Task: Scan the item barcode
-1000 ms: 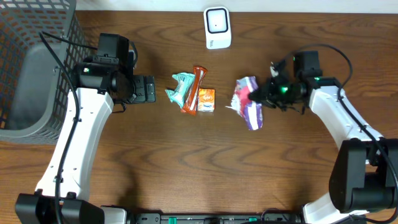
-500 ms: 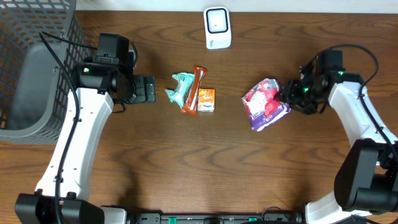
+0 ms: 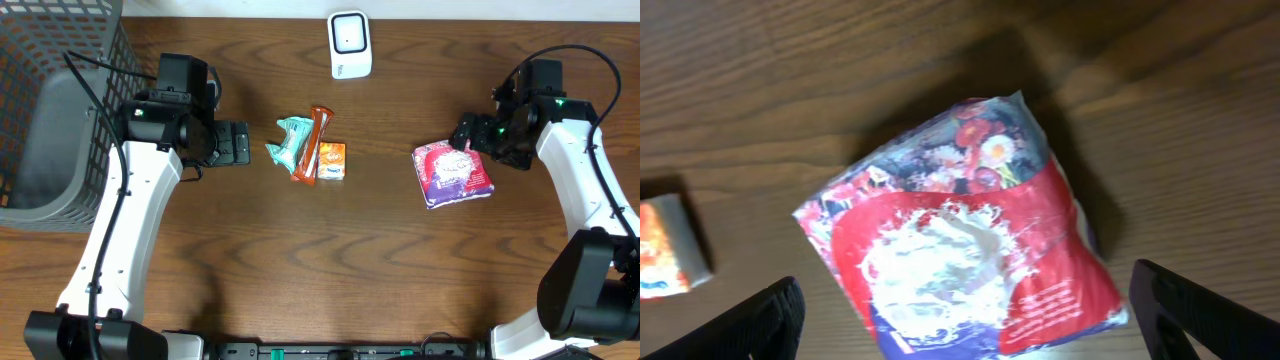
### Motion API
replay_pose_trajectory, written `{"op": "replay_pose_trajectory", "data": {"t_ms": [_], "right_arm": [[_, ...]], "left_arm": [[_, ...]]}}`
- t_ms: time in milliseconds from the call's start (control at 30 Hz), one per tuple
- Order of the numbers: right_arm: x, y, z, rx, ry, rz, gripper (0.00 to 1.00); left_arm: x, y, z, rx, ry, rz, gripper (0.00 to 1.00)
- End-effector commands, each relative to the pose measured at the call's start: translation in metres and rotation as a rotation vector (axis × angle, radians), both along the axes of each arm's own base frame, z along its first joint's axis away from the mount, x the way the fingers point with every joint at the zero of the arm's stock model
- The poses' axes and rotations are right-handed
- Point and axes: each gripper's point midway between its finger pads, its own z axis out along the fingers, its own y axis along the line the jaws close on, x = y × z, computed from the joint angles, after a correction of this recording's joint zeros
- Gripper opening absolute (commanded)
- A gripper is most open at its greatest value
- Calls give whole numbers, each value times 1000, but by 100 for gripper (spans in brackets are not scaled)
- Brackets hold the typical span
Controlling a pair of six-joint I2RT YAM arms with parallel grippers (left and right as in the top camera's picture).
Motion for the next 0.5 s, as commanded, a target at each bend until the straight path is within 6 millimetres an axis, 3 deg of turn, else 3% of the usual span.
{"op": "replay_pose_trajectory", "data": {"t_ms": [0,300,467], "right_arm": [[4,-5,4,-52,-23,66,99],[-1,-7,-8,-44,-21,135,96],[-6,7,-13,71,-39,236,89]], "left_arm": [[-1,3,-3,14,9,14,98],[-1,3,-3,14,8,14,98],[-1,3,-3,13,9,14,98]]}}
